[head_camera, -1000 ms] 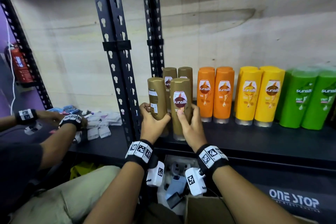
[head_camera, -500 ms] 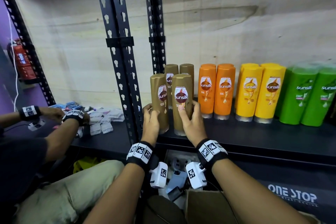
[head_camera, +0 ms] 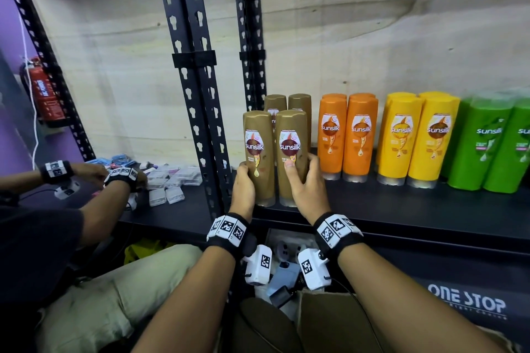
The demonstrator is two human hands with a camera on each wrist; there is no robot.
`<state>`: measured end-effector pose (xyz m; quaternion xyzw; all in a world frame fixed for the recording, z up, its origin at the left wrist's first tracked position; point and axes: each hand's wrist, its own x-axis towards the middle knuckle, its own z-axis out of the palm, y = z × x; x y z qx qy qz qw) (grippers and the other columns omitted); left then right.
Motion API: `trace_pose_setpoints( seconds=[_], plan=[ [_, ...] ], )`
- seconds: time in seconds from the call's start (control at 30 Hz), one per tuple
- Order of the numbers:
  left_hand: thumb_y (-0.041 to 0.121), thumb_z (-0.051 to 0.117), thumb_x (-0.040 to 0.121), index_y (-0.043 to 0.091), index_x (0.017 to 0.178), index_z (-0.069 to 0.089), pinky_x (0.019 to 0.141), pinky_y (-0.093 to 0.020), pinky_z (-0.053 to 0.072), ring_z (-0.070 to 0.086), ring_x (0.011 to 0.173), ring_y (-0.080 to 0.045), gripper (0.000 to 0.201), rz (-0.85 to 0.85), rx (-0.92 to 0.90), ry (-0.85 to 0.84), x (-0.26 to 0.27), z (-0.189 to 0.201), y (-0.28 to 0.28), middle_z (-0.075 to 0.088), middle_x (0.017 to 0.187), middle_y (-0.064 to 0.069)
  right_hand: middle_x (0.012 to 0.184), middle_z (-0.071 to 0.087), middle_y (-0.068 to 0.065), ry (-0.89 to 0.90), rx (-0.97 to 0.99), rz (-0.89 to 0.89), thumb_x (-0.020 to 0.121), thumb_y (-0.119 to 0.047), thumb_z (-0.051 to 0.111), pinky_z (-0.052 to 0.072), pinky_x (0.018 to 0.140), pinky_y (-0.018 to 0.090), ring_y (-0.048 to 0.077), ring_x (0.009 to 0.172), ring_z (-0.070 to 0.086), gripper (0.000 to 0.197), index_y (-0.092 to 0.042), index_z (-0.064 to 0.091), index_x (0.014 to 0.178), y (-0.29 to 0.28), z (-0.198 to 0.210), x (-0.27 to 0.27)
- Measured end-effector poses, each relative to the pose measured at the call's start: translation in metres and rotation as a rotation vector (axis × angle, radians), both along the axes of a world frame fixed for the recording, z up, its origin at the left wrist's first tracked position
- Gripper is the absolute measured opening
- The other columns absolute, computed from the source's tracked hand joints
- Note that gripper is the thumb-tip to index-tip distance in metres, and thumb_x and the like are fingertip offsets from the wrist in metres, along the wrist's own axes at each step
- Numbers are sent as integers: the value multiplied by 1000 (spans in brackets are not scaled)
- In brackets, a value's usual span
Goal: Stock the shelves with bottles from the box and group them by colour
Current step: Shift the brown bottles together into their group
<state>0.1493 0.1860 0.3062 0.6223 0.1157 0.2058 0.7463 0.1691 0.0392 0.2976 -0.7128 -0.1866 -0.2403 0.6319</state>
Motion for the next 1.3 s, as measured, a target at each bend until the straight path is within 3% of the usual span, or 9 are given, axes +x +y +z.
trace_pose_setpoints(
  seconds=[0.2,0.33,0.47,0.6,0.73,0.8,0.9,1.0,1.3],
  plan=[
    [47,37,94,31,85,79,74,-29,53,73,86,-8,45,-32,-52,-49,0,-2,1,78,95,5,127,60,2,-3,1,0,97,-47,60,49,102,39,15,117,57,45,-16,49,127,0,2,-3],
    [55,38,94,24,114,68,93,-39,53,68,109,-20,48,-74,2,-70,-2,0,-2,75,112,-2,126,62,-4,33,29,25,92,-55,61,50,102,37,9,117,58,50,-22,50,127,-3,4,-5],
    [67,42,88,42,134,41,100,-31,47,57,115,4,52,-61,294,-159,-13,8,0,59,129,13,130,61,-8,42,37,48,91,-60,59,51,104,36,2,118,57,54,-26,49,132,-4,12,-11],
    [45,60,93,47,144,31,102,-30,49,59,119,-1,59,-71,468,-288,-23,28,10,59,132,14,141,55,-1,-57,-91,-16,95,-48,63,51,105,36,10,126,54,61,-25,39,146,-12,26,-9],
    [32,72,90,42,151,26,90,-22,55,63,104,8,77,-36,632,-294,-29,50,18,57,124,20,153,42,0,-180,-171,-30,92,-35,70,48,107,28,14,135,48,79,-34,22,154,-20,51,-9],
    [33,77,85,36,152,27,87,-21,54,66,98,5,83,36,768,-261,-28,59,20,61,118,18,158,33,-1,-223,-243,-30,90,-30,73,43,108,26,15,140,41,89,-38,14,156,-21,64,-12],
    [33,84,77,27,152,29,90,-23,49,64,107,-12,94,70,899,-195,-28,70,19,66,123,2,153,32,6,-226,-414,-88,88,-26,74,46,106,36,24,137,43,99,-38,5,158,-22,77,-17],
    [28,87,75,22,152,29,96,-28,48,62,116,-20,97,72,911,-164,-27,75,16,64,129,-3,150,34,13,-162,-494,-118,88,-22,74,46,109,43,30,133,47,99,-34,6,159,-21,86,-21],
    [23,85,77,14,146,34,103,-38,48,57,121,-24,86,119,883,-135,-17,73,1,58,132,-9,151,37,13,-120,-477,-118,89,-12,73,52,101,40,29,128,53,97,-33,9,159,-16,88,-18]
  ],
)
